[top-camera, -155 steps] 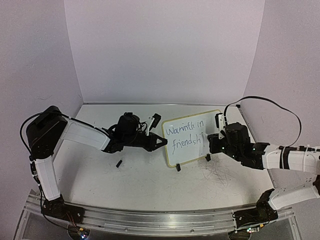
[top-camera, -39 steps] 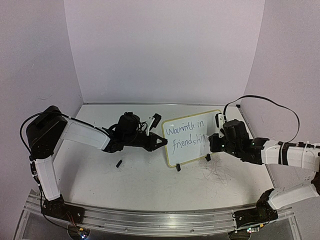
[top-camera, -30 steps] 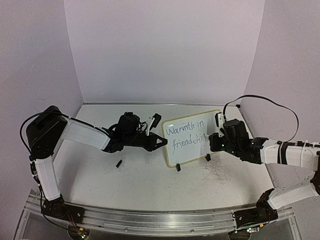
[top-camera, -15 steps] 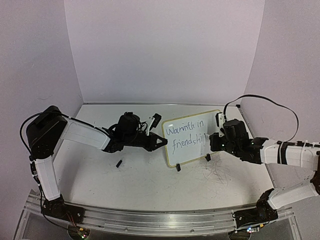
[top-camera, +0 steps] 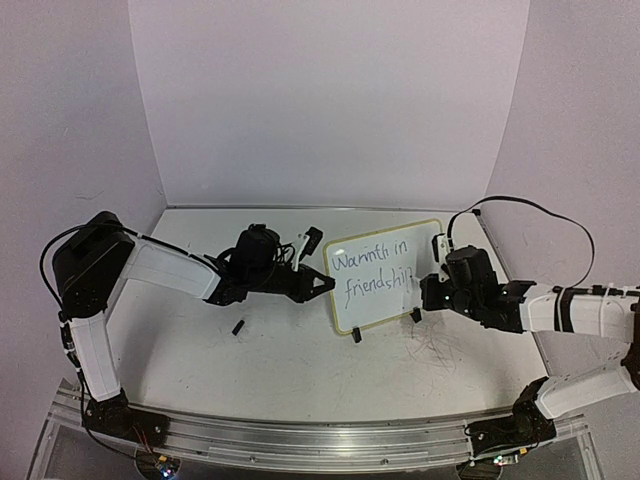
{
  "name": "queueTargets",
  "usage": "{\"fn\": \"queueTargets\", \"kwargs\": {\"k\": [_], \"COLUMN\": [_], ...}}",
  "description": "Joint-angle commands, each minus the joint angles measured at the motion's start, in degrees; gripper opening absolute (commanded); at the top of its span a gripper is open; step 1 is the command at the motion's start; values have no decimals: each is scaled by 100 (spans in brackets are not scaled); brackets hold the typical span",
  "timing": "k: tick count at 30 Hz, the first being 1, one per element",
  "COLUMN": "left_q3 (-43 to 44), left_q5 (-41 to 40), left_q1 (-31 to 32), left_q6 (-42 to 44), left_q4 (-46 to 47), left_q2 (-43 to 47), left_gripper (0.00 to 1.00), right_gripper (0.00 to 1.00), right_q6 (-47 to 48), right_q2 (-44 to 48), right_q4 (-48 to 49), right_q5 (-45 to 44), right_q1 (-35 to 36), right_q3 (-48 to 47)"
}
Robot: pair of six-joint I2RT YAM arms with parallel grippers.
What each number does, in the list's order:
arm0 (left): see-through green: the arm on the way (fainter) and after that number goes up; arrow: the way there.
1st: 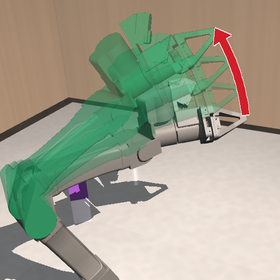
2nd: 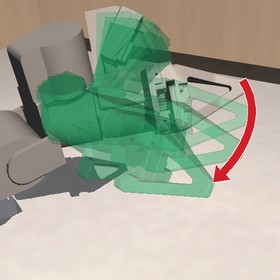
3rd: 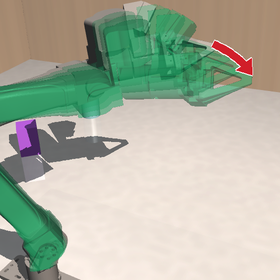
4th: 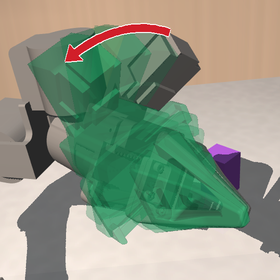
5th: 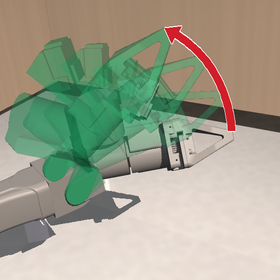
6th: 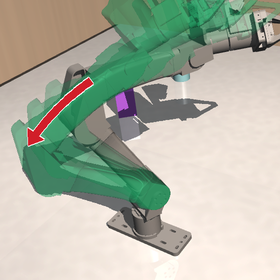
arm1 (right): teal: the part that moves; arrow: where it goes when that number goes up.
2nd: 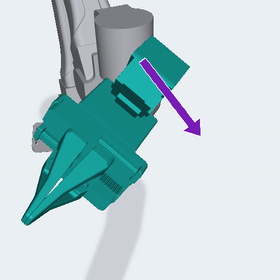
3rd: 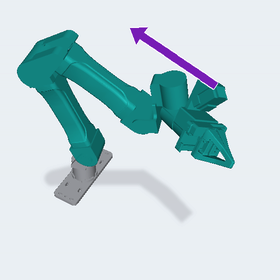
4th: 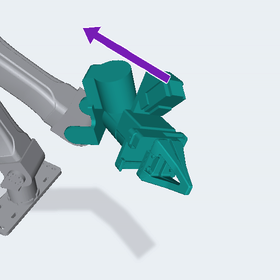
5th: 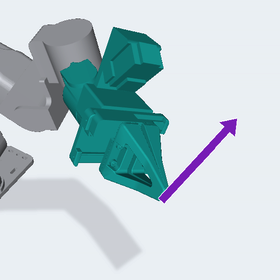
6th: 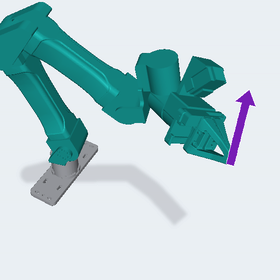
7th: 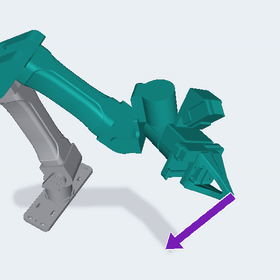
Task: Write a sentence on the whiteboard
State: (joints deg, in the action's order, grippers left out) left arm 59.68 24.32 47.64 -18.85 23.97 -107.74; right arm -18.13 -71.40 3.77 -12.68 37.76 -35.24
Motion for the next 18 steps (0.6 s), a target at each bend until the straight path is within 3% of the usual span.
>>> {"fn": "queueTargets", "kwargs": {"k": [1, 6, 18], "left_q3": [-22, -14, -25], "left_q5": [-102, -111, -140], "left_q1": [69, 70, 70], "left_q6": [322, 322, 347], "left_q4": [-885, -887, -895], "left_q2": [-176, -175, -167], "left_gripper": [0, 0, 0], "right_gripper": [0, 0, 0], "right_q6": [-10, 44, -188], "right_q2": [65, 14, 400], "right_q4": [211, 369, -62], "right_q5": [387, 599, 70], "right_q1": [-30, -31, -140], "right_q3": [38, -37, 204]}}
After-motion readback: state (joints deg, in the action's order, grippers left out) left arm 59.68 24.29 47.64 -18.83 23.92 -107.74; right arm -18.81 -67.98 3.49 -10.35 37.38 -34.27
